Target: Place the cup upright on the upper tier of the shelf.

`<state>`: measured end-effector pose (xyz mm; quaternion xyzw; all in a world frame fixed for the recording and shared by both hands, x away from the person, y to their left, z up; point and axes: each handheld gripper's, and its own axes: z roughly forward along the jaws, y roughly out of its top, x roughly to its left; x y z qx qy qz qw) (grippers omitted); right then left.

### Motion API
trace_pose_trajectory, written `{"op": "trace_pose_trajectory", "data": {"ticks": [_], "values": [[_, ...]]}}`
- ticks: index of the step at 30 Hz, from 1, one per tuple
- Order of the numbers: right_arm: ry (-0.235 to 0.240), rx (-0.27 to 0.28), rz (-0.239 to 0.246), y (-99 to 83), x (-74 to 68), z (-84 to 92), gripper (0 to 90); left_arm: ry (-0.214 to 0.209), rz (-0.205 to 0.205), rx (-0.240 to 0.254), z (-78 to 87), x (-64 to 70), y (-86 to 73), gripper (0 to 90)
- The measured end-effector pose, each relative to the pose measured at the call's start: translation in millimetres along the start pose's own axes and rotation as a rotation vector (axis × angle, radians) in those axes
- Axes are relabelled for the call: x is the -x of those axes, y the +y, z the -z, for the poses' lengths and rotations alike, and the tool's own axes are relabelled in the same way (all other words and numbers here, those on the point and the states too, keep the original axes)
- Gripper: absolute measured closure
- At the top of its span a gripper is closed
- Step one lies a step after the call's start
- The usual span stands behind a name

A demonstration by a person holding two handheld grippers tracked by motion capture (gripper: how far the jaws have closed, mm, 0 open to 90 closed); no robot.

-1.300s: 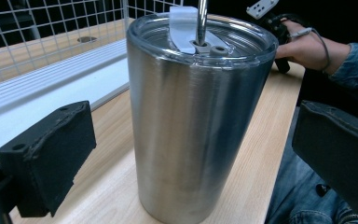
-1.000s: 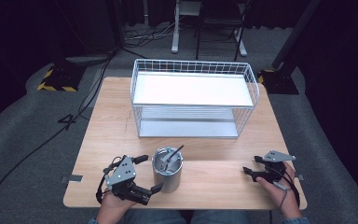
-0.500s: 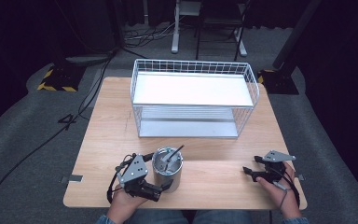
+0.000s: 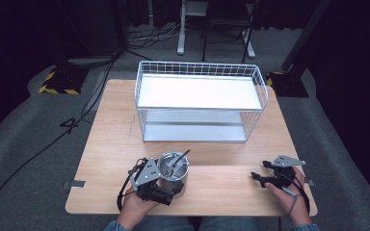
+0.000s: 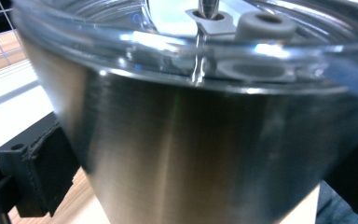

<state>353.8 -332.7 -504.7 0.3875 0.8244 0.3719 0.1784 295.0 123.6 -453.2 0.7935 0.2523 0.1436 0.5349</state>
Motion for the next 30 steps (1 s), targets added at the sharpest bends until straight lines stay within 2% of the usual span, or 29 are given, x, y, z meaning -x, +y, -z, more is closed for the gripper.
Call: {"op": "trace_pose_trajectory", "data": {"ticks": [9, 10, 19, 30], "values": [[-0.001, 0.002, -0.001, -0.1, -0.1, -0.1, 26.9, 0.006, 0.025, 0.001, -4.2, -1.1, -3.8, 0.4], [-0.001, 0.002, -0.001, 0.0, -0.1, -0.1, 26.9, -0.006, 0.029, 0.007, -3.8, -1.8, -4.9, 1.7], [-0.001, 0.002, -0.001, -0.1, -0.1, -0.1, 26.9, 0.007, 0.015, 0.032, -3.6, -0.3, -8.1, 3.1], [-0.001, 0.002, -0.001, 0.0, -0.1, -0.1, 26.9, 0.018, 0.012, 0.025, -2.7, 1.1, -6.6, 3.4]]}}
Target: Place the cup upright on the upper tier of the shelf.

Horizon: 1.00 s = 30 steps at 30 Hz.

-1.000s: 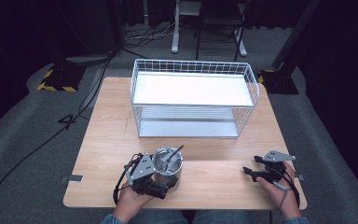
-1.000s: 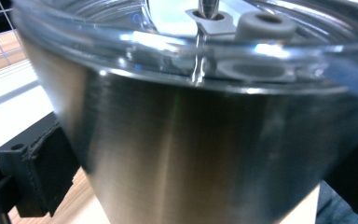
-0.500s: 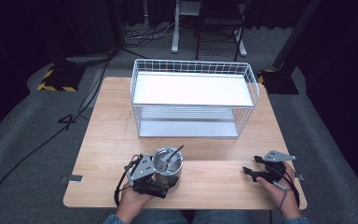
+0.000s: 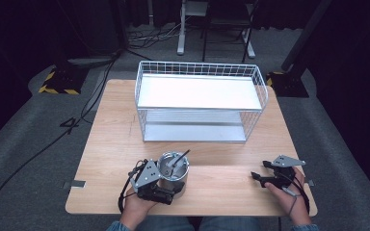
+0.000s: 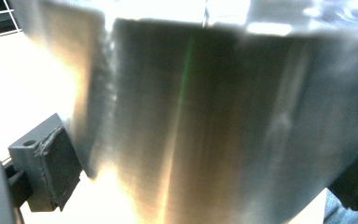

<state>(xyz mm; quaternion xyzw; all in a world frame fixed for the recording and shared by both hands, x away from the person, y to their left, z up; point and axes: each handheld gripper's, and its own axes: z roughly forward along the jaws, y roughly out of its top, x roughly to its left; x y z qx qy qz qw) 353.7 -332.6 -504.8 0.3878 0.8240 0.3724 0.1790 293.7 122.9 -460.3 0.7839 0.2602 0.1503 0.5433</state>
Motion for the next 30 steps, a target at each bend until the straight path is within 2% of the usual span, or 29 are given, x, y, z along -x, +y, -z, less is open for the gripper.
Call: {"op": "trace_pose_trajectory", "data": {"ticks": [6, 12, 14, 21, 22, 30], "values": [[0.001, -0.001, 0.001, 0.1, 0.1, 0.1, 26.9, -0.017, 0.033, -0.012, 2.1, -1.7, 5.9, 3.6], [0.001, -0.001, 0.001, 0.1, 0.1, 0.1, 26.9, -0.01, 0.014, -0.014, 6.0, 0.2, 16.7, 3.6], [0.0, 0.0, 0.0, 0.0, 0.0, 0.0, 27.1, -0.008, 0.005, -0.015, 9.2, 0.4, 26.9, 3.6], [0.0, -0.001, 0.001, 0.0, 0.2, 0.2, 27.5, -0.009, -0.021, -0.013, 15.9, -0.8, 47.7, 3.6], [0.0, 0.0, 0.001, 0.0, 0.2, 0.2, 27.5, -0.011, -0.026, -0.009, 18.1, -1.3, 55.1, 3.6], [-0.001, 0.0, 0.0, 0.0, 0.1, 0.1, 27.5, -0.019, -0.023, -0.005, 23.6, -3.9, 79.9, 3.6]]}}
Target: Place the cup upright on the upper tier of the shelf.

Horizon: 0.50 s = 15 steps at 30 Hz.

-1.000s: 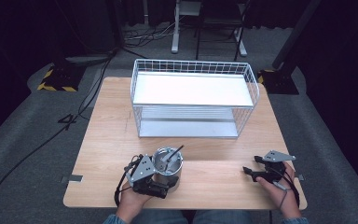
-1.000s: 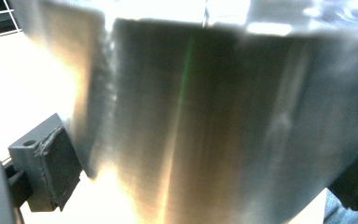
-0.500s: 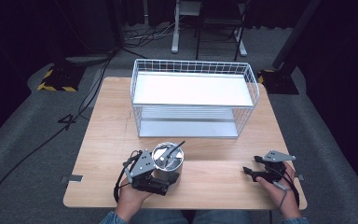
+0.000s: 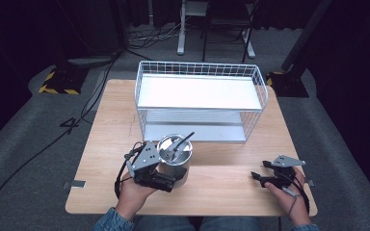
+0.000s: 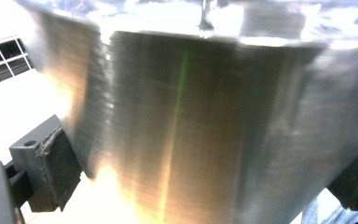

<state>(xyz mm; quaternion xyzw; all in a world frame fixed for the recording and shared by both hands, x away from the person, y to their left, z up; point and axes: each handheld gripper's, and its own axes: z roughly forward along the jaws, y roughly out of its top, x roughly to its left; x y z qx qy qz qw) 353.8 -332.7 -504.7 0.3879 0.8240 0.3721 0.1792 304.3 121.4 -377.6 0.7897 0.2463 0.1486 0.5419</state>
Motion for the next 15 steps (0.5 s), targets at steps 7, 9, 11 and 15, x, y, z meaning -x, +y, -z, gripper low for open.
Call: {"op": "trace_pose_trajectory", "data": {"ticks": [7, 9, 11, 15], "values": [[0.001, 0.001, 0.001, -0.1, 0.1, 0.0, 27.4, -0.012, 0.01, -0.003, 4.0, -5.5, 27.2, 3.6], [0.0, 0.0, 0.001, 0.0, 0.0, 0.0, 27.5, -0.017, 0.008, -0.002, 5.8, -8.1, 42.7, 3.6], [0.002, 0.001, 0.001, -0.1, 0.1, 0.0, 27.4, -0.019, 0.005, -0.001, 6.4, -9.0, 47.6, 3.6], [-0.001, 0.001, 0.0, -0.1, -0.1, -0.1, 27.4, -0.015, -0.002, 0.005, 6.9, -13.1, 69.3, 3.6]]}}
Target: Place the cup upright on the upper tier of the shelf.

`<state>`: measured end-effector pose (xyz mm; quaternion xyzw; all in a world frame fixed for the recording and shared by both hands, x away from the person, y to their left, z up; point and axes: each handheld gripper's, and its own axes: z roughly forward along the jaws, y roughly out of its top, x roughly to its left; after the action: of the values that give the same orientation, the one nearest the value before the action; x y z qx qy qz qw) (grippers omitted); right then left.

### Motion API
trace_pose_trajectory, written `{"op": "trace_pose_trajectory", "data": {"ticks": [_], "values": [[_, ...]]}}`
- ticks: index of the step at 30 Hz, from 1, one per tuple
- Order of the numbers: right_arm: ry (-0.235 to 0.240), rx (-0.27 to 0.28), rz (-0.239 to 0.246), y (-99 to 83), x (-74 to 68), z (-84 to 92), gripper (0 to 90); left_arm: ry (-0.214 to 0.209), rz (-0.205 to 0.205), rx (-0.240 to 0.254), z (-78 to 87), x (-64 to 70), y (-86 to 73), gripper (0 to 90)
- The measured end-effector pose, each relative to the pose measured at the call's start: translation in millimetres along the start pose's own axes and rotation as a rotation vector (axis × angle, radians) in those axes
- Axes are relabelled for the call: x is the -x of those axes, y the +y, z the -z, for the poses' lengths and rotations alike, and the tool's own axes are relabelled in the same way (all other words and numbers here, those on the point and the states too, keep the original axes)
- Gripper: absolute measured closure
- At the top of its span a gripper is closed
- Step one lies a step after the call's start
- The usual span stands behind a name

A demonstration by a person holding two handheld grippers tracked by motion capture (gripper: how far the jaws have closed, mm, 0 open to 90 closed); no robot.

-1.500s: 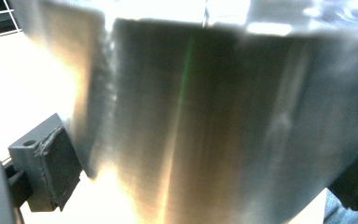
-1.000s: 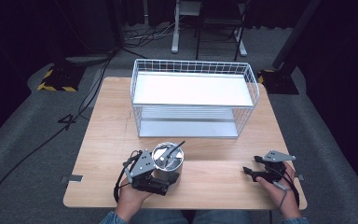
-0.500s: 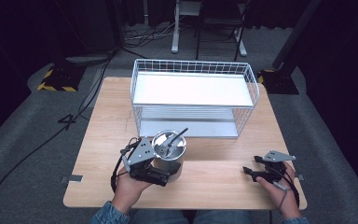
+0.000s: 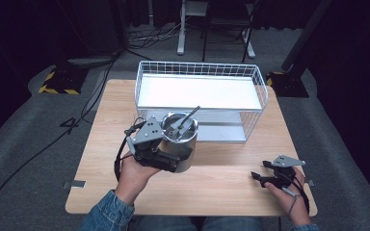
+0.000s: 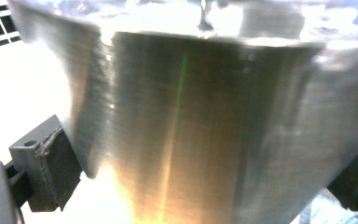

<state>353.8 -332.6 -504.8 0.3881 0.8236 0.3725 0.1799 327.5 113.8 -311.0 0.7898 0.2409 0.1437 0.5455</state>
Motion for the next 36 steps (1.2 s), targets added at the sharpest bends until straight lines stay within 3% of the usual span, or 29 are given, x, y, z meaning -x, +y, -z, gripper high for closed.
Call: {"op": "trace_pose_trajectory", "data": {"ticks": [9, 12, 17, 20, 36], "values": [[0.0, 0.0, 0.0, 0.0, 0.0, -0.1, 27.4, -0.006, 0.005, 0.008, -3.2, -9.8, 29.2, 3.6], [0.0, 0.0, -0.001, 0.0, 0.0, -0.1, 27.4, -0.006, 0.02, 0.019, -6.3, -17.6, 42.8, 3.6], [0.0, 0.001, 0.0, 0.0, 0.0, -0.2, 27.4, -0.003, 0.048, 0.033, -10.1, -27.5, 52.7, 3.6], [0.0, 0.001, 0.0, 0.0, 0.0, -0.2, 27.4, 0.028, 0.042, 0.04, -14.3, -37.3, 62.4, 3.6], [0.0, 0.0, 0.0, 0.0, 0.0, -0.2, 27.4, 0.079, 0.051, 0.08, -32.3, -62.2, 96.8, 3.6]]}}
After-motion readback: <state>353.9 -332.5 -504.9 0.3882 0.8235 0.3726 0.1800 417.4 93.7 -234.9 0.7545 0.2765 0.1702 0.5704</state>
